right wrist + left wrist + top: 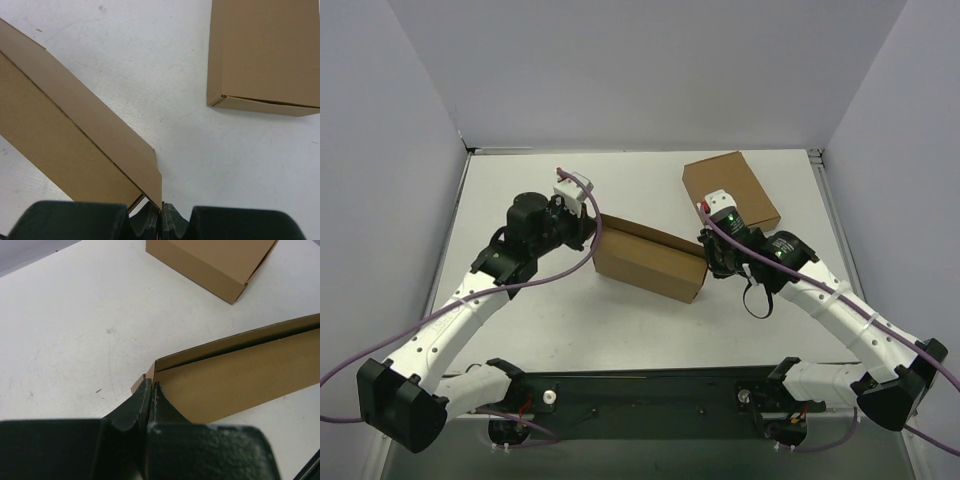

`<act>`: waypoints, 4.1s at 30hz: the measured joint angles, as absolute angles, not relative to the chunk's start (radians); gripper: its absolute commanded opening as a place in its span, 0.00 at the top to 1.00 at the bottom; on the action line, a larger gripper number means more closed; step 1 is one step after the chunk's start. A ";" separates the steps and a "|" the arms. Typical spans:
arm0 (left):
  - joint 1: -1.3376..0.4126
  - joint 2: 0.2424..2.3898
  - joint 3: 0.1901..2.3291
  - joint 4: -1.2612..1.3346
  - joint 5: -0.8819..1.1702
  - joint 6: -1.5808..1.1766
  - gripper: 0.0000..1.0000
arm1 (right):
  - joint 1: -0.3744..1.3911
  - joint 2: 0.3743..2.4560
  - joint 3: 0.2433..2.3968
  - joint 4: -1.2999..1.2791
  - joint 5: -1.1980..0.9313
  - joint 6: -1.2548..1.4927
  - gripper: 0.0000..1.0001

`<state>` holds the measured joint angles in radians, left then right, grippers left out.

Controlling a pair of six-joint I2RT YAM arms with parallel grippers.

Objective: Fold the paper box

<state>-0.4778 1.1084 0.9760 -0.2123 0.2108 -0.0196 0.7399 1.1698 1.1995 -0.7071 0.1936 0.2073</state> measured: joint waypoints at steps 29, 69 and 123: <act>-0.525 1.087 0.827 -0.052 0.053 -0.282 1.00 | 0.761 1.192 1.210 -0.723 0.248 0.237 1.00; -0.523 1.031 0.744 0.018 0.054 -0.397 1.00 | 0.772 1.210 1.210 -0.714 0.300 0.235 1.00; -0.601 1.035 0.691 0.115 -0.106 -0.373 1.00 | 0.524 1.404 1.408 -0.741 0.064 0.490 1.00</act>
